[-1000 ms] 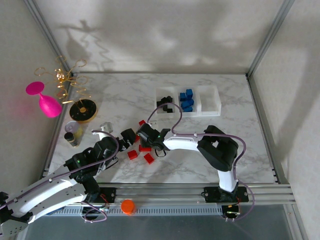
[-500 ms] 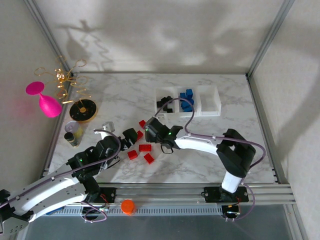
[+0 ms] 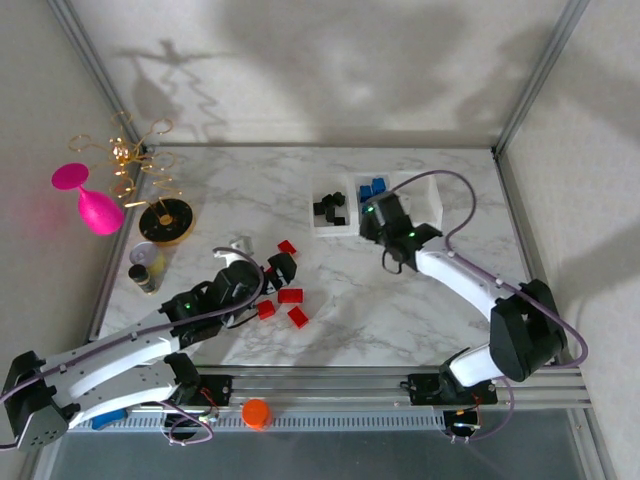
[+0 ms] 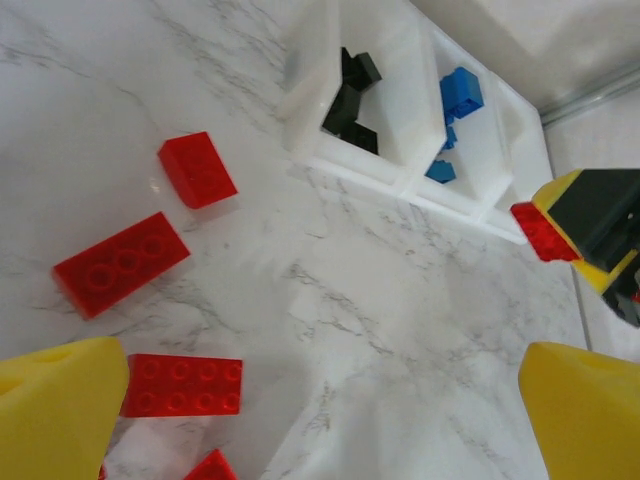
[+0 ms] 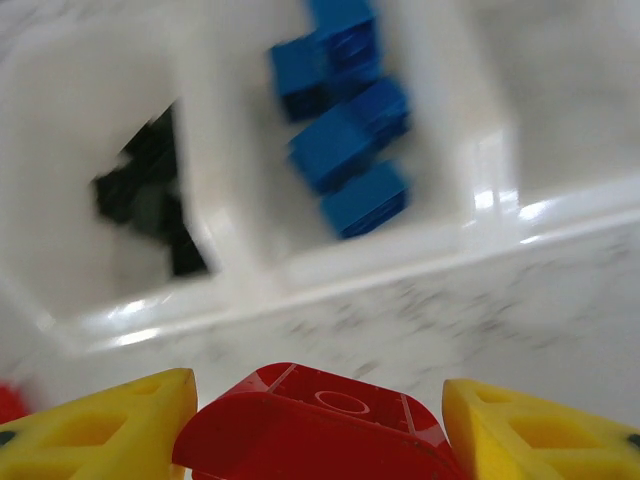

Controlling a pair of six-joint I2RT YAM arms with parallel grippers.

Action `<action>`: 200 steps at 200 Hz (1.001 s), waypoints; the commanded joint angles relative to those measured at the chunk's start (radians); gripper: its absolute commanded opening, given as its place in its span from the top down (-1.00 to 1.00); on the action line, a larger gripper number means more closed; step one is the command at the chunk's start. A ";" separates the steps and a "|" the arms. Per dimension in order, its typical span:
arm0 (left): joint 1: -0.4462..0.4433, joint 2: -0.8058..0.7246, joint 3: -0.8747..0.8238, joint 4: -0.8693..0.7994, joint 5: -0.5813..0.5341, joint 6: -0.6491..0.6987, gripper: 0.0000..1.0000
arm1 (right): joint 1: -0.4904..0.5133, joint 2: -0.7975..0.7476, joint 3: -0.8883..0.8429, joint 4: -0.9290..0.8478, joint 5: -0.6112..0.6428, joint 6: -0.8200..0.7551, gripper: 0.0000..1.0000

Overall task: Sort the legos into containers by color
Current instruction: Place the lego in the container.

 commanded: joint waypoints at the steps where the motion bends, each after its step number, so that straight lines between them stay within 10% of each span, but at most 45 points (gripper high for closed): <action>1: 0.005 0.050 0.050 0.081 0.042 0.021 -0.99 | -0.118 -0.016 0.003 0.001 0.019 -0.067 -0.22; 64: -0.007 0.206 0.144 0.155 0.088 0.058 -0.99 | -0.330 0.192 0.164 0.079 -0.003 -0.135 -0.19; 200: -0.008 0.299 0.211 0.172 0.100 0.081 -0.99 | -0.366 0.542 0.508 0.068 -0.012 -0.192 -0.42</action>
